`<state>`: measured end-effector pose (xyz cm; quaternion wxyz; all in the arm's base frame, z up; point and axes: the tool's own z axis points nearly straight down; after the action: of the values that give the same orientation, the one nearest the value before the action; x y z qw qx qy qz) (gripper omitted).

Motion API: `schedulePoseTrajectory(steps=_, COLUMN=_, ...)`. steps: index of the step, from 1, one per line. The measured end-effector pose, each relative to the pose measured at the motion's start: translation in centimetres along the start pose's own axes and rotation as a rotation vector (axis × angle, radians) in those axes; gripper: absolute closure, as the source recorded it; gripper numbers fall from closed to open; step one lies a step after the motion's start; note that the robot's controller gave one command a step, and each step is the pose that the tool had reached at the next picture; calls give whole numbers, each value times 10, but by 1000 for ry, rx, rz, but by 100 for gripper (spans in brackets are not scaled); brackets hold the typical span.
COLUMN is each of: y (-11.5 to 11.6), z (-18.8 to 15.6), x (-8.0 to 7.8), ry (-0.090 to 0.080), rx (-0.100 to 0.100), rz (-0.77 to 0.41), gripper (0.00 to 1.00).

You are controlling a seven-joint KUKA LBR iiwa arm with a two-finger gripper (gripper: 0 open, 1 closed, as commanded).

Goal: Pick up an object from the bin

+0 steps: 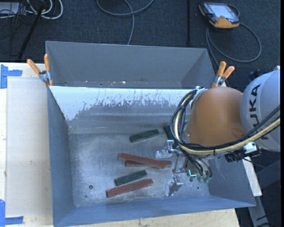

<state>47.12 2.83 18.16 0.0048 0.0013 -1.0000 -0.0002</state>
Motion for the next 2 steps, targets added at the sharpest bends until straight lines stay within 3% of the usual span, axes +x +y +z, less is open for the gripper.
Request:
schedulePoseTrajectory(steps=1, y=0, z=-3, x=-2, ry=-8, rx=0, rz=1, gripper=0)
schedulePoseTrajectory(steps=2, y=29, z=48, x=-8, ry=-10, rx=1, rz=-139, gripper=0)
